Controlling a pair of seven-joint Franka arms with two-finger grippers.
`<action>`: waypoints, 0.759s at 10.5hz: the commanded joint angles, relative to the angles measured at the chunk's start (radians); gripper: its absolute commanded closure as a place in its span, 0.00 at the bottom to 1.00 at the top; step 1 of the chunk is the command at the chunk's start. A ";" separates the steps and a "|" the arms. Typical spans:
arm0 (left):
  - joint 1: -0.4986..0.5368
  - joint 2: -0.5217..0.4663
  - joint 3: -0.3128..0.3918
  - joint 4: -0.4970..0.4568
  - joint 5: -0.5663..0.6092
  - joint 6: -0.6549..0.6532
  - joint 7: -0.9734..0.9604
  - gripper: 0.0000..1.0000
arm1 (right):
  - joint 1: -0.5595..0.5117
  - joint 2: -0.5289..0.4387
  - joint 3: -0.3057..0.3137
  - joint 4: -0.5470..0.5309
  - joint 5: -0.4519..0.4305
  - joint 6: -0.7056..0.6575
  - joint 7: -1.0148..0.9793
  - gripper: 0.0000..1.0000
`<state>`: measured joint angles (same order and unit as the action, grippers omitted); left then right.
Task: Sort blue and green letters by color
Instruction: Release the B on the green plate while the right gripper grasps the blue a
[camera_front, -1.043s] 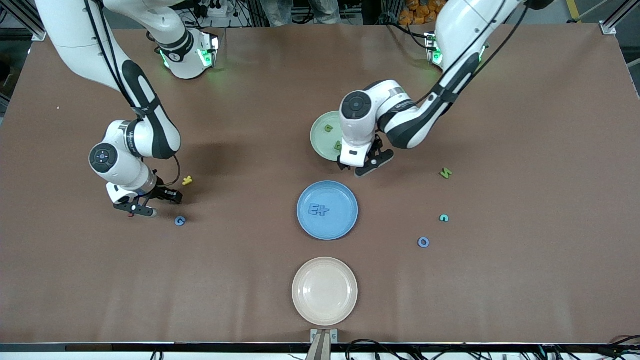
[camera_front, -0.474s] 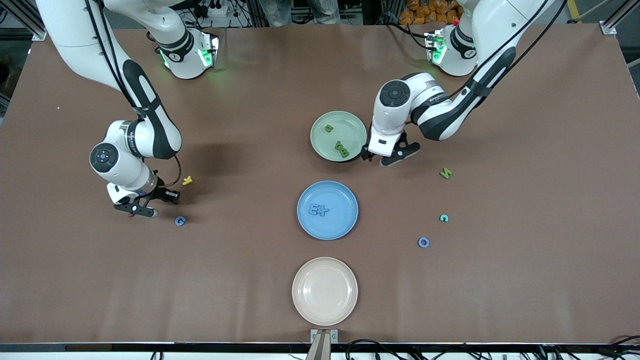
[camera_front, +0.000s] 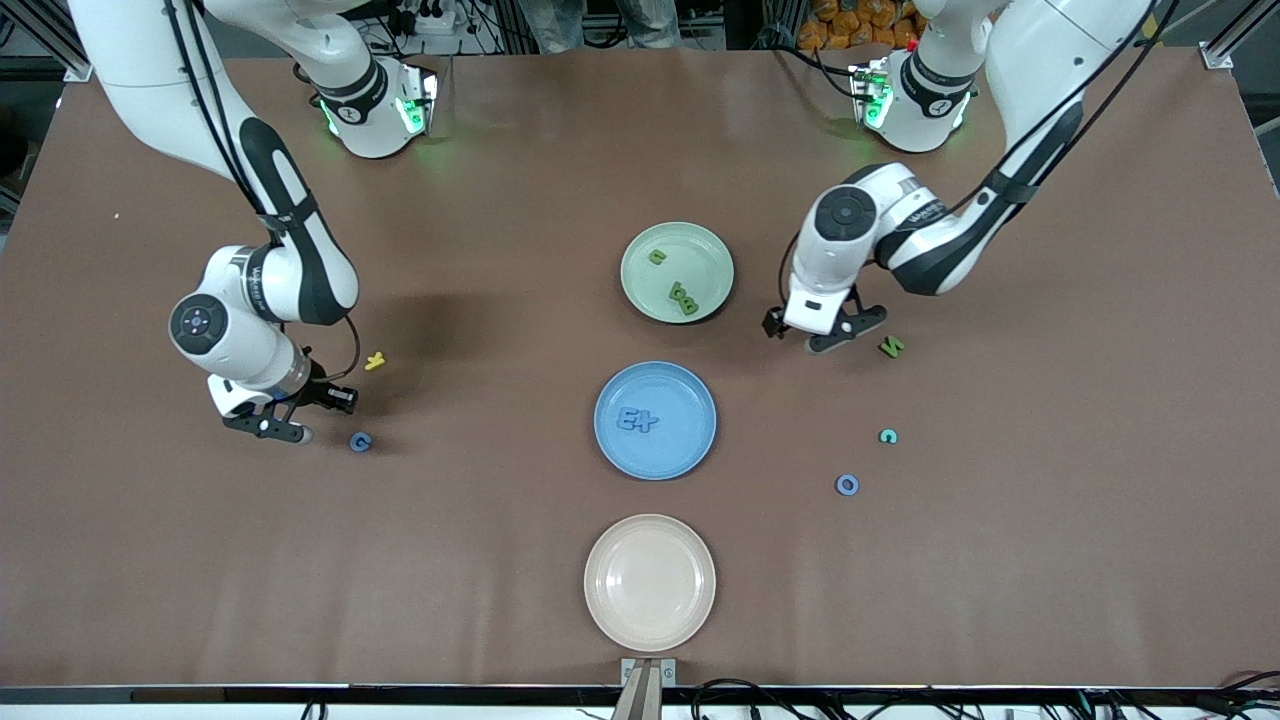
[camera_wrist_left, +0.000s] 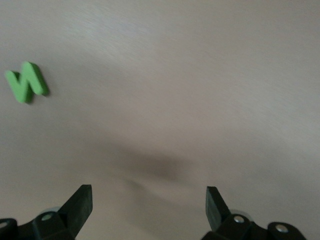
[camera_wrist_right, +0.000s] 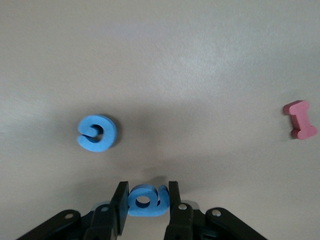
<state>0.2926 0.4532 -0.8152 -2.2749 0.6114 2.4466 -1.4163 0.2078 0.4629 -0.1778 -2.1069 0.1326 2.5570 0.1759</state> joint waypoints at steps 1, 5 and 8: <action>0.092 -0.031 -0.015 -0.031 0.024 0.017 0.031 0.00 | 0.047 -0.014 0.011 0.085 0.009 -0.066 0.181 0.88; 0.230 -0.037 -0.016 -0.006 0.024 0.017 0.166 0.00 | 0.116 0.028 0.092 0.217 0.012 -0.066 0.514 0.86; 0.325 -0.044 -0.018 -0.017 0.024 0.009 0.174 0.00 | 0.178 0.091 0.155 0.342 0.037 -0.066 0.689 0.87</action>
<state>0.5456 0.4400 -0.8168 -2.2681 0.6115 2.4531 -1.2464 0.3493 0.4805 -0.0554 -1.8853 0.1352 2.5055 0.7484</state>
